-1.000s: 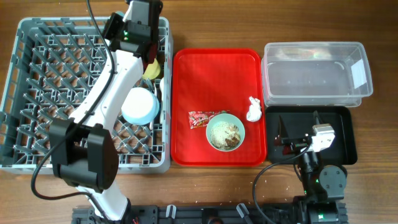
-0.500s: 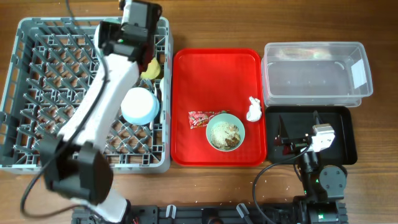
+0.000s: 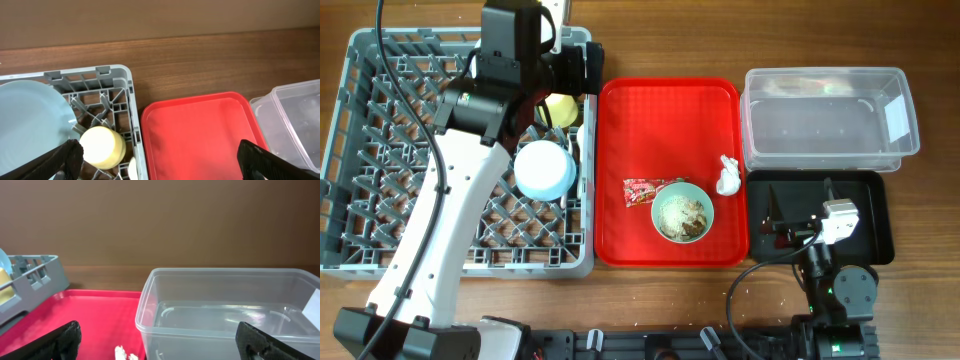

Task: Sort waste into correct bins and load items into the dishwasher rack
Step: 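Move the right gripper to the white tissue and grasp it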

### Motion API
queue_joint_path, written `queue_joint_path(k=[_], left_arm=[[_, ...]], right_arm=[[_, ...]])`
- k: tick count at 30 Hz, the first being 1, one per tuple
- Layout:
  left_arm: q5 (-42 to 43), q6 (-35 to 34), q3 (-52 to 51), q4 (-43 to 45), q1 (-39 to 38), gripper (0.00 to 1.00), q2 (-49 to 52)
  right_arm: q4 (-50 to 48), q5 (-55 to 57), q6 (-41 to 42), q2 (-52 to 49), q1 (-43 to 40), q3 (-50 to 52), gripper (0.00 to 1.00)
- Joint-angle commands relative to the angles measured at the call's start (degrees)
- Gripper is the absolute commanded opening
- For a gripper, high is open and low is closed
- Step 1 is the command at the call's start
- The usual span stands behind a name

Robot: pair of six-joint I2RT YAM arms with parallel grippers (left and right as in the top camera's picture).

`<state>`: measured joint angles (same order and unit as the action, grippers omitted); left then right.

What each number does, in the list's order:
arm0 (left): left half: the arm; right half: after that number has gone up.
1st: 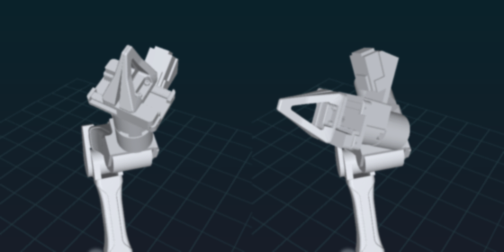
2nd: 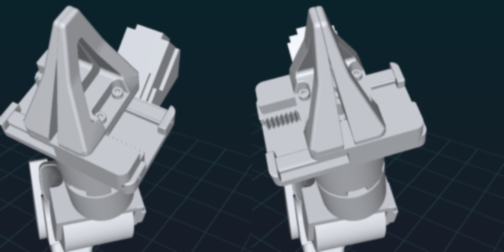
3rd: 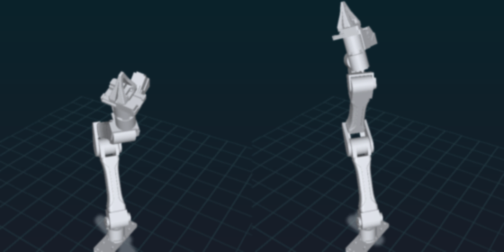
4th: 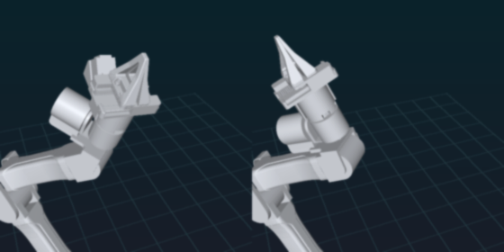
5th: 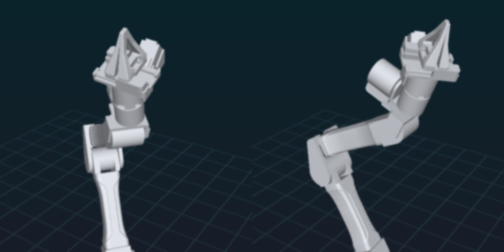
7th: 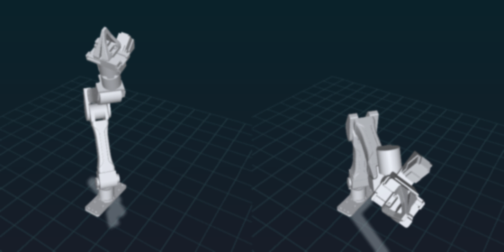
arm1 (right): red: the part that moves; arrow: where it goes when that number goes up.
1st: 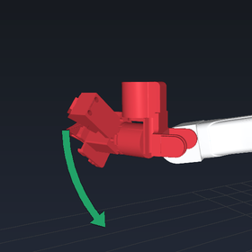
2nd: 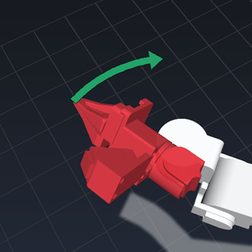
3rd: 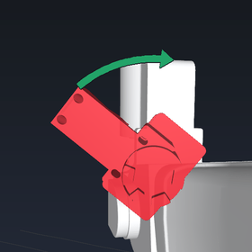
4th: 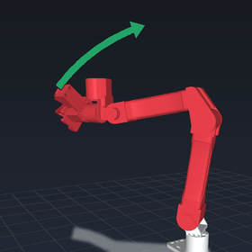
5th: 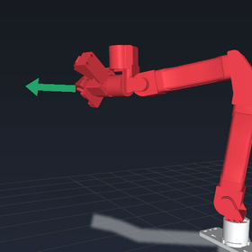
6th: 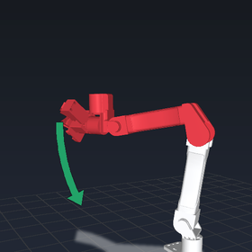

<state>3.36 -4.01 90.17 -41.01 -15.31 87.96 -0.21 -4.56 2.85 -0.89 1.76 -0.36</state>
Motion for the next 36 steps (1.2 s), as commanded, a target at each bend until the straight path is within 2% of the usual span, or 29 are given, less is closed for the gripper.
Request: queue_joint_path(k=[1,2,5,8,10,12,14,15,17,18,19,20,23,25,26,28,30,32,34,35,36], left_arm=[[1.14,-0.96,0.07,-0.02,0.04,1.0,0.22],[1.14,-0.96,0.07,-0.02,0.04,1.0,0.22],[1.14,-0.98,0.07,-0.02,0.04,1.0,0.22],[1.14,-0.96,0.07,-0.02,0.04,1.0,0.22],[1.14,-0.98,0.07,-0.02,0.04,1.0,0.22],[1.14,-0.98,0.07,-0.04,0.04,1.0,0.22],[1.14,-0.98,0.07,-0.02,0.04,1.0,0.22],[1.14,-0.98,0.07,-0.02,0.04,1.0,0.22],[1.14,-0.96,0.07,-0.04,0.04,1.0,0.22],[1.14,-0.96,0.07,-0.02,0.04,1.0,0.22],[1.14,-0.98,0.07,-0.02,0.04,1.0,0.22],[1.14,-0.96,0.07,-0.02,0.04,1.0,0.22],[1.14,-0.98,0.07,-0.04,0.04,1.0,0.22],[1.14,-0.96,0.07,-0.04,0.04,1.0,0.22],[1.14,-0.96,0.07,-0.04,0.04,1.0,0.22],[1.14,-0.98,0.07,-0.04,0.04,1.0,0.22],[1.14,-0.96,0.07,-0.04,0.04,1.0,0.22],[1.14,-0.98,0.07,-0.04,0.04,1.0,0.22],[1.14,-0.98,0.07,-0.04,0.04,1.0,0.22],[1.14,-0.98,0.07,-0.04,0.04,1.0,0.22],[1.14,-0.96,0.07,-0.04,0.04,1.0,0.22]], right_arm=[[-1.27,-8.0,23.61,0.13,-0.28,0.04,0.99],[-1.2,-8.33,30.12,0.13,-0.28,0.04,1.0],[0.96,-15.39,24.17,-1.09,-0.28,-1.36,1.0],[11.93,-14.8,23.37,-6.88,-0.28,-11.52,1.0],[20.41,-16.68,20.2,-18.23,-0.28,-25.4,1.0],[36.0,-18.01,16.13,-32.7,-0.28,-43.74,1.0],[48.81,-19.34,17.55,-44.46,-0.28,-58.18,1.0],[52.22,-20.5,19.5,-51.36,-0.28,-63.73,1.0],[55.67,-25.27,19.63,-57.02,-0.28,-65.79,1.0],[57.11,-29.05,19.63,-59.45,-0.07,-65.66,0.92],[58.12,-29.29,19.61,-60.92,0.55,-65.61,0.82],[59.65,-26.95,19.65,-63.32,2.56,-65.61,0.78],[61.75,-18.4,19.89,-65.66,11.1,-65.26,0.77],[61.13,-12.5,23.39,-65.66,17.94,-64.06,0.76],[59.3,-8.72,25.9,-65.68,23.8,-62.77,0.76],[56.0,-3.58,26.25,-66.29,29.99,-61.83,0.72],[53.99,8.7,30.62,-69.09,36.52,-61.81,0.69],[53.68,18.8,36.65,-74.14,38.16,-61.81,0.69],[52.41,25.64,37.22,-79.82,38.14,-61.81,0.67],[51.43,28.94,37.22,-83.73,38.12,-61.81,0.61],[50.86,31.98,37.22,-87.3,37.64,-61.81,0.6]])
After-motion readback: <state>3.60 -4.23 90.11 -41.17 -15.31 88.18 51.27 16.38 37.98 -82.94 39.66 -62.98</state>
